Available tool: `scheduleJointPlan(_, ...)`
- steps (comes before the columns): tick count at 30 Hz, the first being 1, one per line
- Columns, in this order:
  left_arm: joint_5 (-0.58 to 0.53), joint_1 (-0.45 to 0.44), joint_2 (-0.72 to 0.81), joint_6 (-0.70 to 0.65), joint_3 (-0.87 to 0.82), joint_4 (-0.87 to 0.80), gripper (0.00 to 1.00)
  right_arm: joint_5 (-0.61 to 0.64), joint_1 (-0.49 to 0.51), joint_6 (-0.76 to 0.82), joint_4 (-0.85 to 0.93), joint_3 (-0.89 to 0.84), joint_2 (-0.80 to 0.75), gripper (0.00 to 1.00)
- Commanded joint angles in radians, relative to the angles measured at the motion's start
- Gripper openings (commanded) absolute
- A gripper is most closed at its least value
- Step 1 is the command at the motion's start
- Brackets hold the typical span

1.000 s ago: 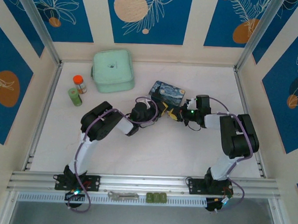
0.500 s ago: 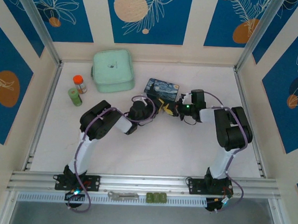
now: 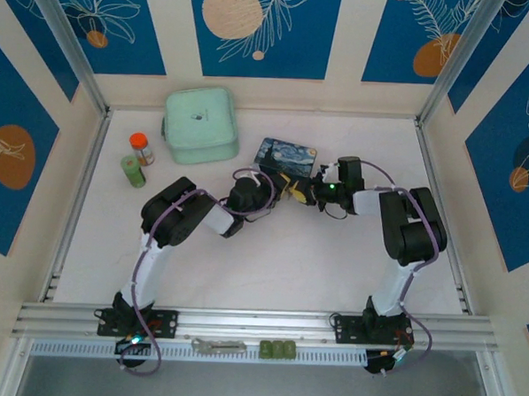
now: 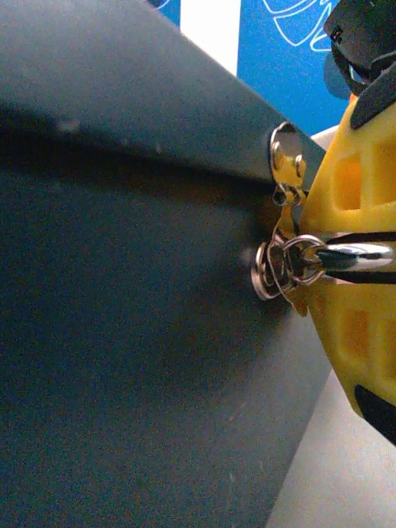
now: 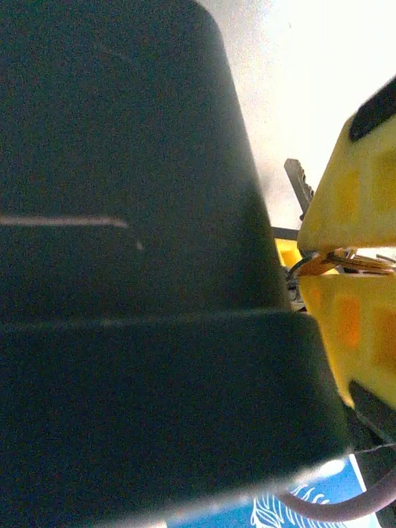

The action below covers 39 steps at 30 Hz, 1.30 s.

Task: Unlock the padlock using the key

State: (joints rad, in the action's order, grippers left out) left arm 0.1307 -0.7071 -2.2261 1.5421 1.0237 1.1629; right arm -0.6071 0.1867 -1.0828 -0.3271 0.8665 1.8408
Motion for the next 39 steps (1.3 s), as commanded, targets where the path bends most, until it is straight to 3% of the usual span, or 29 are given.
scheduleJointPlan(1,0.115,-0.043,0.041,-0.040,0.002,0.060,0.00,0.100,-0.025,0.030,-0.017,-0.041,-0.057,0.23)
scheduleJointPlan(8,0.055,-0.008,0.054,-0.068,0.009,0.004,0.00,0.103,-0.061,0.046,-0.003,-0.142,-0.150,0.38)
scheduleJointPlan(14,0.064,-0.006,0.048,-0.072,0.027,-0.001,0.00,0.108,-0.036,0.069,0.045,-0.162,-0.230,0.40)
scheduleJointPlan(21,0.066,-0.008,0.052,-0.039,0.014,0.025,0.00,0.224,0.034,0.094,0.081,-0.177,-0.251,0.40)
scheduleJointPlan(28,0.078,-0.011,0.066,-0.020,0.003,0.034,0.00,0.197,0.043,0.045,-0.024,-0.172,-0.178,0.38)
scheduleJointPlan(33,0.078,-0.012,0.066,-0.009,-0.012,0.045,0.00,0.165,0.045,-0.008,-0.137,-0.172,-0.131,0.29)
scheduleJointPlan(39,0.085,-0.020,0.060,0.005,-0.020,0.053,0.00,0.170,0.043,-0.060,-0.217,-0.182,-0.111,0.29)
